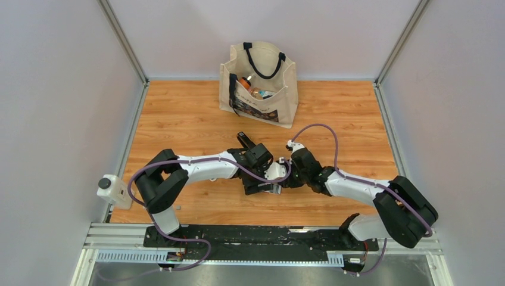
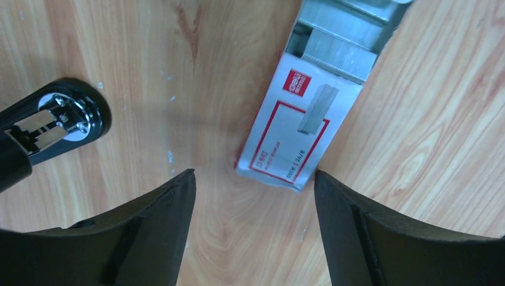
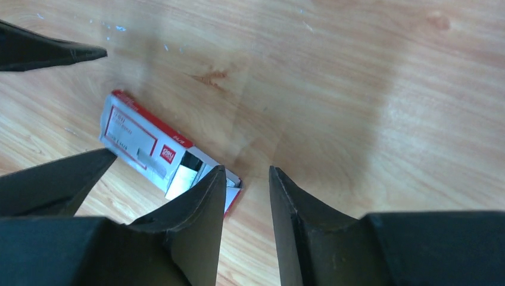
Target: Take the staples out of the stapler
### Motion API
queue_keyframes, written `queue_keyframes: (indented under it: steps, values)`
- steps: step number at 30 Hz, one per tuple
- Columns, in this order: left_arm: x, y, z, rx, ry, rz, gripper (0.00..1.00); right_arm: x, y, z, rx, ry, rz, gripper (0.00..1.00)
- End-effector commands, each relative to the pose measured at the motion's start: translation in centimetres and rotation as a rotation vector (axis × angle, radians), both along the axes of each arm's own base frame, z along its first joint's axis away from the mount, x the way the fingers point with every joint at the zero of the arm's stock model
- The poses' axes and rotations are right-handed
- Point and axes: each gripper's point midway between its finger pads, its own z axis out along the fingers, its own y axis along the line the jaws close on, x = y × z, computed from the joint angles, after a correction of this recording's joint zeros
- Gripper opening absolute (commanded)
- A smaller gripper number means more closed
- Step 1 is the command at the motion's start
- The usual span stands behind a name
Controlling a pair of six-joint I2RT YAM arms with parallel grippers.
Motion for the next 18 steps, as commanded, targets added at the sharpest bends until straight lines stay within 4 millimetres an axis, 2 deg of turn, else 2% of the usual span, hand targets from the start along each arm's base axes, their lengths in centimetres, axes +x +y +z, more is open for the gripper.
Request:
queue_keyframes:
  steps: [1,7,9,10,12,13,14,15,16,17,18]
  values:
    - [1.8,0.5,1.1,0.006,-0.065,0.034,0.8,-1.8,-0.3,0.2,0.0,0.03,0.008,0.39]
    - [1.8,0.5,1.8,-0.003,-0.063,0.031,0.81,-2.1,-1.0,0.7,-0.022,0.002,-0.005,0.42]
    - [1.8,0.3,2.8,-0.028,-0.064,0.021,0.81,-1.7,-1.1,1.4,-0.024,-0.029,-0.01,0.47]
    - [1.6,0.6,3.1,-0.024,-0.053,0.016,0.82,-1.3,-0.9,2.3,0.0,-0.064,-0.01,0.48]
    - [1.3,1.0,4.8,-0.062,-0.02,0.016,0.82,-0.6,-1.5,2.8,-0.008,-0.122,-0.031,0.54]
    - [1.8,1.7,5.5,-0.082,0.002,0.042,0.83,-0.1,-1.0,3.9,0.029,-0.169,-0.028,0.56]
    - [1.7,1.2,7.4,-0.152,0.032,0.039,0.83,-0.1,-0.8,4.4,0.049,-0.189,-0.018,0.57]
    - [1.4,1.9,8.0,-0.161,0.075,0.06,0.83,0.0,-0.6,4.7,0.06,-0.211,0.003,0.57]
    - [2.0,2.7,8.7,-0.182,0.096,0.096,0.84,-0.1,0.2,5.6,0.089,-0.248,0.034,0.57]
    - [2.0,2.5,10.3,-0.233,0.114,0.091,0.83,-0.3,0.3,5.6,0.084,-0.259,0.056,0.58]
    - [1.7,3.1,10.8,-0.234,0.138,0.1,0.84,-0.2,1.1,6.5,0.107,-0.302,0.082,0.58]
